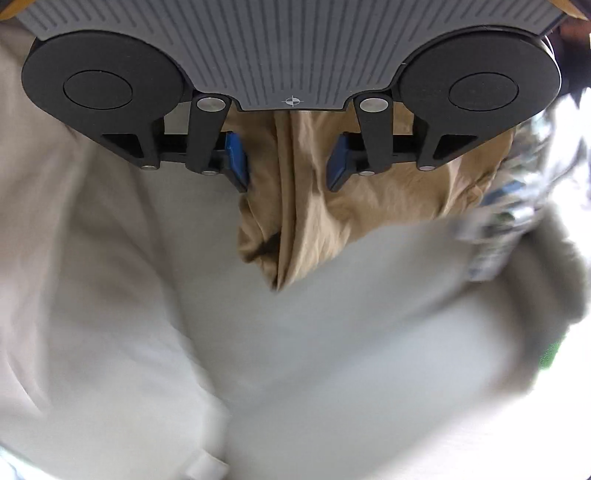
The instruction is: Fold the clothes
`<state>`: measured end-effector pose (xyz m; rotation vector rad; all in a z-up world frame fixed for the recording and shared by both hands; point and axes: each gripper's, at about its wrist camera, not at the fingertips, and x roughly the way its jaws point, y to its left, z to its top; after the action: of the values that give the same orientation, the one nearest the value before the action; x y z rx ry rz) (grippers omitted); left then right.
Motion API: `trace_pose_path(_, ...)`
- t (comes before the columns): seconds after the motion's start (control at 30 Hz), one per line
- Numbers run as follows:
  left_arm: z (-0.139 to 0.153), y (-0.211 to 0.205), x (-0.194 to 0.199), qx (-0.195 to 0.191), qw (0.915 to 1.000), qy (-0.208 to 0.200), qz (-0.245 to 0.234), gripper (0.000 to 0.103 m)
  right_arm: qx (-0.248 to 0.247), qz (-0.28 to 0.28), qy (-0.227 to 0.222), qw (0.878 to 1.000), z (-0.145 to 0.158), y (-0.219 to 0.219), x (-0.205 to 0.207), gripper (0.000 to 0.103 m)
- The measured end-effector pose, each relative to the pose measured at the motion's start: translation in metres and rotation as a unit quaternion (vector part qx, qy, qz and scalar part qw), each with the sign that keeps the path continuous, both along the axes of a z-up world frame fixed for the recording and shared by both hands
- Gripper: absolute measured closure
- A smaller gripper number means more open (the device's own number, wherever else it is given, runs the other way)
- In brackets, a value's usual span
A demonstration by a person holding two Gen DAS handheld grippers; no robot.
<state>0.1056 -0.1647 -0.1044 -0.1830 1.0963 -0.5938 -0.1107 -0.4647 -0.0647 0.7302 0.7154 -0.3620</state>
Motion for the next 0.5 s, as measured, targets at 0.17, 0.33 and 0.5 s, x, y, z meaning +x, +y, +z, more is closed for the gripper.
trace_pose_path(0.17,0.022,0.04,-0.029,-0.02,0.9979,-0.052,0.033,0.063,0.031,-0.054,0.008,0.998,-0.008,-0.005,-0.039,0.043)
trace_pose_path(0.33,0.044,0.038,-0.065,-0.046,0.9932,-0.107,-0.004,0.064,0.076,-0.068,-0.024,0.995,-0.008,0.002,-0.068,0.05)
trace_pose_path(0.5,0.037,-0.006,-0.098,-0.022,0.9849,-0.128,-0.114,0.065,0.137,-0.08,-0.037,0.987,-0.02,0.005,-0.062,0.049)
